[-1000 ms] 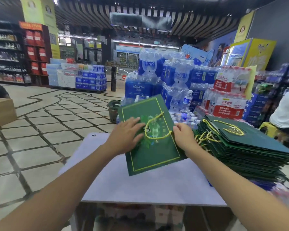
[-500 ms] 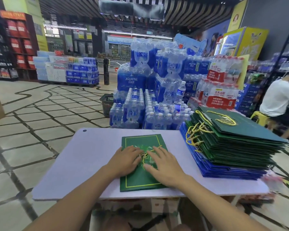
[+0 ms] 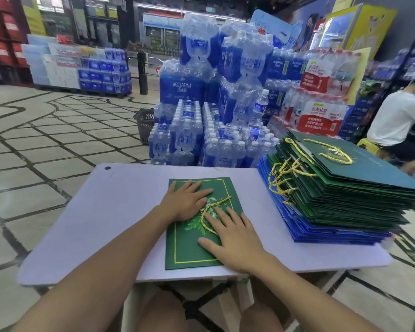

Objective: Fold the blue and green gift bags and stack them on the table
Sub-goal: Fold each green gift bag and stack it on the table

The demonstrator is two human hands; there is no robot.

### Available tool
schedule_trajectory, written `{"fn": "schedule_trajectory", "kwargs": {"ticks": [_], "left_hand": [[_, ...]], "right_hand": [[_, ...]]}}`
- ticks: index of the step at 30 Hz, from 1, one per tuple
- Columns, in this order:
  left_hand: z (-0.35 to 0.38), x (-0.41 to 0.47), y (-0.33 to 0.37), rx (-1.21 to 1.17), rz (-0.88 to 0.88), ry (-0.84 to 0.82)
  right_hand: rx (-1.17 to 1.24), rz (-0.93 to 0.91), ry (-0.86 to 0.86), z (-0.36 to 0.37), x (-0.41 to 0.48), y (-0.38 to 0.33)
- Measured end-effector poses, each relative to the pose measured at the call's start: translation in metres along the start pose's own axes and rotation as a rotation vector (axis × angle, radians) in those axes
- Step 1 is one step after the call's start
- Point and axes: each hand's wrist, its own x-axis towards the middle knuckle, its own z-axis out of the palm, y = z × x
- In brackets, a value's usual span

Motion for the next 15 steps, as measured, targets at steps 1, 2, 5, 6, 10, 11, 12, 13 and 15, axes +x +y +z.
{"fn": "schedule_trajectory", "kwargs": {"ticks": [1,2,5,6,10,11,12,13,15], "left_hand": [[0.002,0.001,-0.001,0.003,0.000,0.002],[0.004,0.001,-0.001,0.004,-0.001,0.001],[0.006,-0.001,0.000,0.009,-0.045,0.038],[0.006,-0.004,0.001,0.022,-0.115,0.070],[0.007,-0.029,0.002,-0.087,-0.472,0.178],[0.010,-0.034,0.000,-0.132,-0.464,0.194],[0.011,-0.038,-0.003,-0.200,-0.430,0.218],[0.011,-0.042,-0.006,-0.318,-0.396,0.258],[-0.003,-0.051,-0.005,-0.797,-0.411,0.348]], "right_hand": [[0.000,0.002,-0.004,0.000,0.001,0.000],[0.000,0.003,-0.010,0.000,0.001,0.000],[0.008,0.015,-0.023,0.000,0.000,0.000],[0.020,0.018,-0.021,0.000,0.000,-0.001],[0.094,0.030,0.047,0.000,-0.002,-0.001],[0.139,0.039,0.074,0.001,-0.003,-0.001],[0.191,0.045,0.106,0.001,-0.003,0.000],[0.243,0.051,0.143,0.001,-0.003,0.001],[0.337,0.069,0.206,0.000,-0.004,0.004]]}}
